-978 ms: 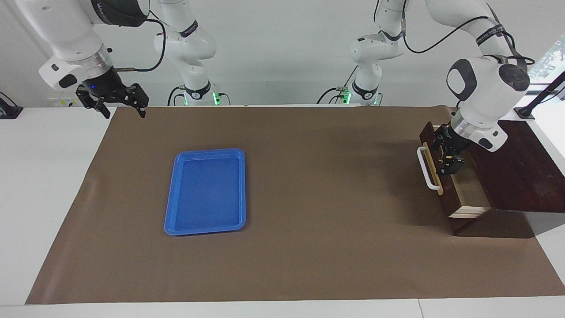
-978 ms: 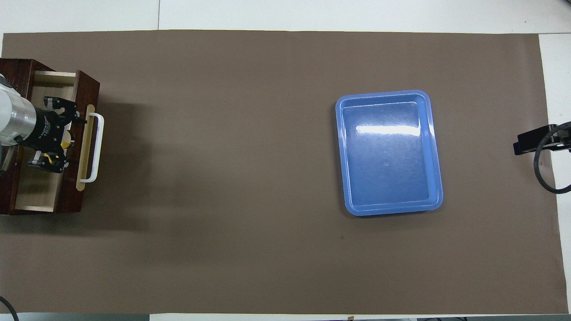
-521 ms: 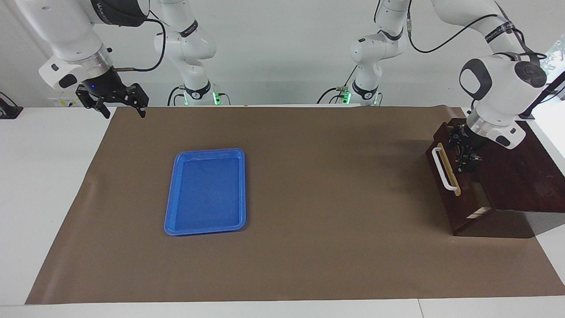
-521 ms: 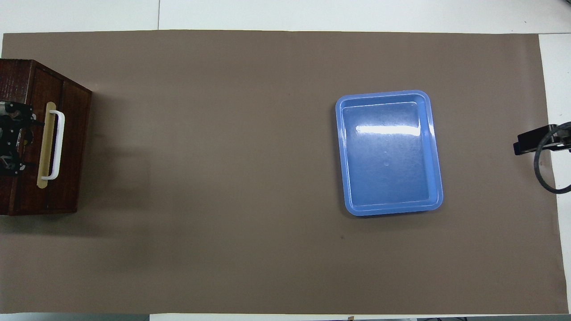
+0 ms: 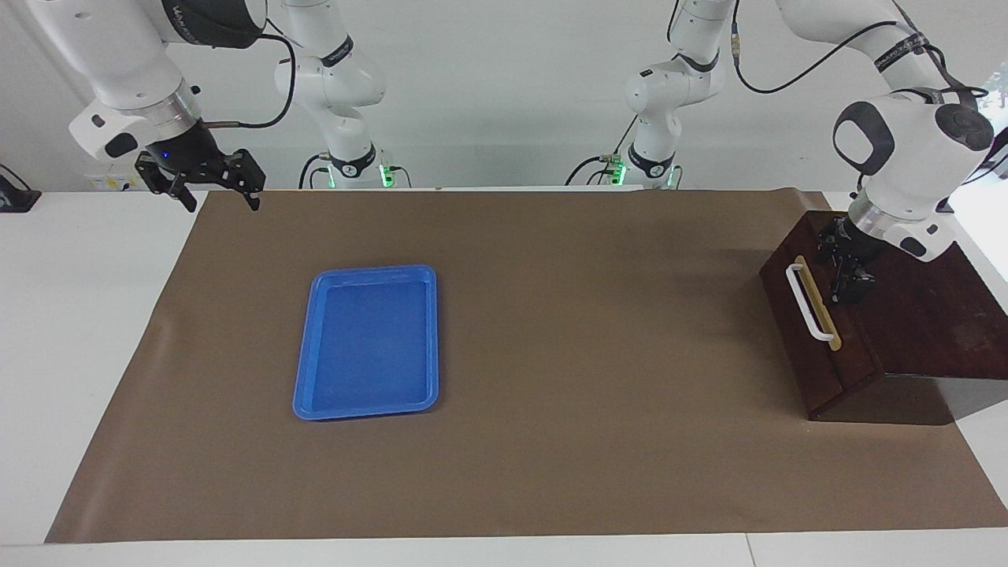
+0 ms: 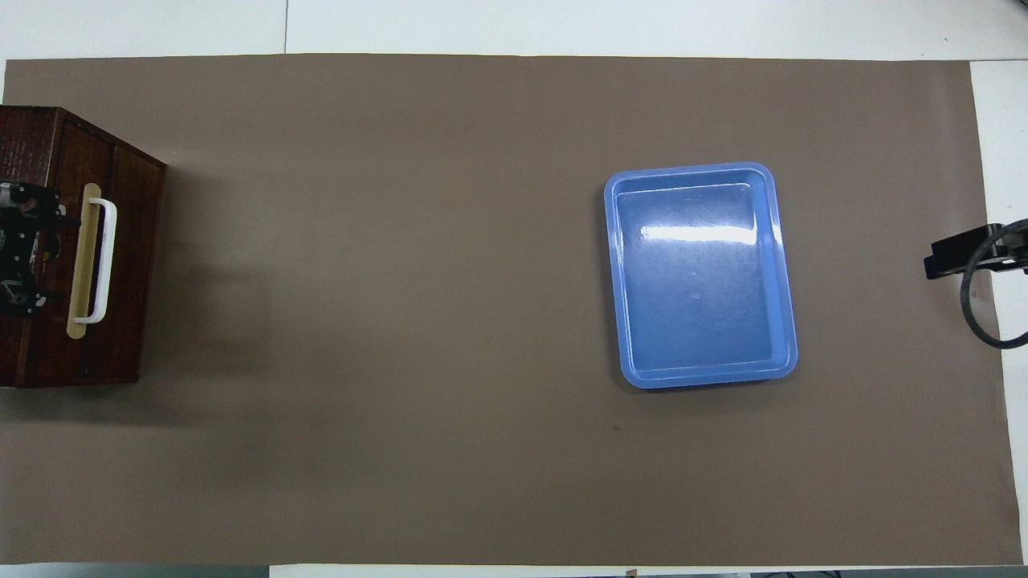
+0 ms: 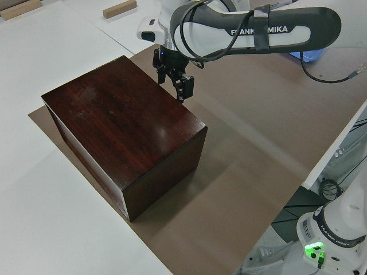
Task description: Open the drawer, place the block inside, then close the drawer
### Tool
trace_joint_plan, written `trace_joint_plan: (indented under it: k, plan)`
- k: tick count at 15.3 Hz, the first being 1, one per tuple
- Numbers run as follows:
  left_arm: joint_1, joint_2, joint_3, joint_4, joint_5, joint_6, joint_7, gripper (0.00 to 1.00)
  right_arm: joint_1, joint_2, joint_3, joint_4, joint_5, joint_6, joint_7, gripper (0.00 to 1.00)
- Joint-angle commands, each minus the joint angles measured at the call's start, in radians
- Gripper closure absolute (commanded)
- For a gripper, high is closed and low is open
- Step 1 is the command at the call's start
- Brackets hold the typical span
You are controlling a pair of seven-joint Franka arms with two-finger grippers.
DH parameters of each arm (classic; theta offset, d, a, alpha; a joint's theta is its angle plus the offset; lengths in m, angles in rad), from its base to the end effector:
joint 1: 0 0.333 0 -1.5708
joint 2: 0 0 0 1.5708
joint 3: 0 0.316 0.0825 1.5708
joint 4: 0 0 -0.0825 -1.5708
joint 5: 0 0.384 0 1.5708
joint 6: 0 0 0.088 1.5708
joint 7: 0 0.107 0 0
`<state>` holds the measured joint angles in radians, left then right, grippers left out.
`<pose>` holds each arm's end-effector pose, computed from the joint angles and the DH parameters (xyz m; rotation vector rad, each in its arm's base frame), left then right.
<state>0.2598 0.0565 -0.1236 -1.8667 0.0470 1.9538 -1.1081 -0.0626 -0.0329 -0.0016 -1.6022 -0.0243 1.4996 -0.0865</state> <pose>0.5743 0.0830 0.4848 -2.5526 -1.7987 -0.0698 0.5350 -0.0372 0.6218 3.1205 0.0334 -0.1113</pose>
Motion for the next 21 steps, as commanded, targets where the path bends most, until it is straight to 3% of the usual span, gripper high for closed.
trace_joint_plan:
  k: [1,5,11,21]
  plan:
    - [0.007,-0.07,-0.005,0.021,0.013,-0.074,0.164,0.0,-0.016,0.002,0.011,0.01,-0.008,-0.015,0.002,0.0]
    - [-0.017,-0.081,-0.008,0.095,-0.053,-0.18,0.359,0.0,-0.016,0.002,0.011,0.008,-0.008,-0.015,0.002,0.0]
    - [-0.05,-0.122,-0.007,0.092,-0.053,-0.239,0.808,0.0,-0.017,0.002,0.011,0.008,-0.008,-0.013,0.002,0.0]
    - [-0.185,-0.119,-0.021,0.097,-0.044,-0.182,0.84,0.0,-0.017,0.002,0.011,0.008,-0.008,-0.015,0.002,0.0]
